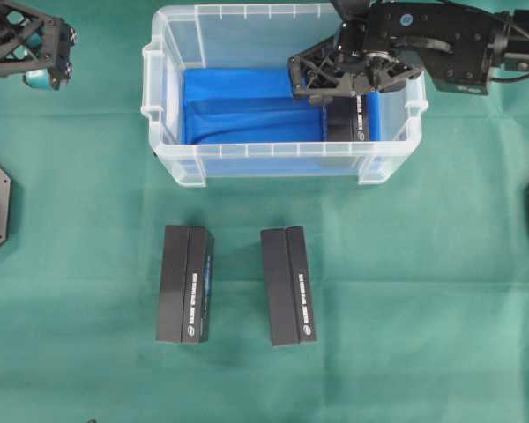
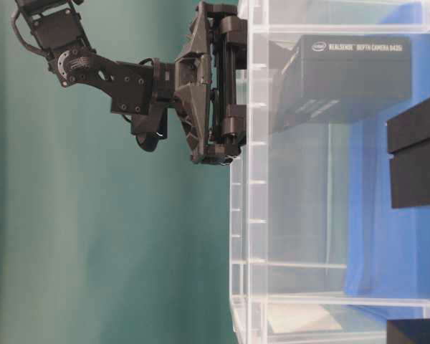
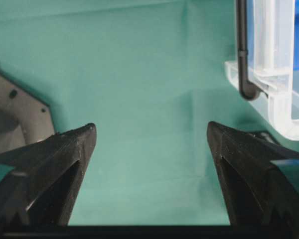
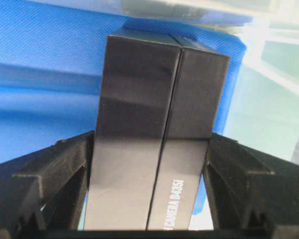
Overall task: Take out the box from the case.
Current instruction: 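Lower the open right gripper around the right box pair and close, then lift the held box pair up out of the case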
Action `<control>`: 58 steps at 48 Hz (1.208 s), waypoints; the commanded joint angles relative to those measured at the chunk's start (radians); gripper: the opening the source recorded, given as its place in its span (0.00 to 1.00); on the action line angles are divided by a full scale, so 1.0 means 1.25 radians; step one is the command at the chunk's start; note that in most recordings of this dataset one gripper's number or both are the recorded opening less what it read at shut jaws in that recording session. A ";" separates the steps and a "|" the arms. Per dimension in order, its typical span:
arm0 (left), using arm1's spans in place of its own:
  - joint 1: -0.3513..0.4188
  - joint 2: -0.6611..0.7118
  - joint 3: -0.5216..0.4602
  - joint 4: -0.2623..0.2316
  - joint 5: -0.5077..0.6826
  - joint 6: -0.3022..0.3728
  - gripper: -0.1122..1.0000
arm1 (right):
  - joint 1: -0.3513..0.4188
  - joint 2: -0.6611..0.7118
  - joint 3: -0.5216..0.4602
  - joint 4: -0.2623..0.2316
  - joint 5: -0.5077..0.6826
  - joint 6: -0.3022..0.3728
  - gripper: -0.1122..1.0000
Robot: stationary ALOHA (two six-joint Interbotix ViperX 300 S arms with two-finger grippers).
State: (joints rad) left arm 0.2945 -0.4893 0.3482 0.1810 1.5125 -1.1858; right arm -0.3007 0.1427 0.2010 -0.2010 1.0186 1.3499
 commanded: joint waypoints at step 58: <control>0.001 -0.006 -0.015 0.001 -0.042 0.009 0.91 | 0.002 -0.103 -0.234 0.001 0.337 -0.011 0.70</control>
State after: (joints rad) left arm 0.2930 -0.4909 0.3467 0.1795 1.4726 -1.1766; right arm -0.3007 0.0614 -0.0414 -0.1963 1.4067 1.3376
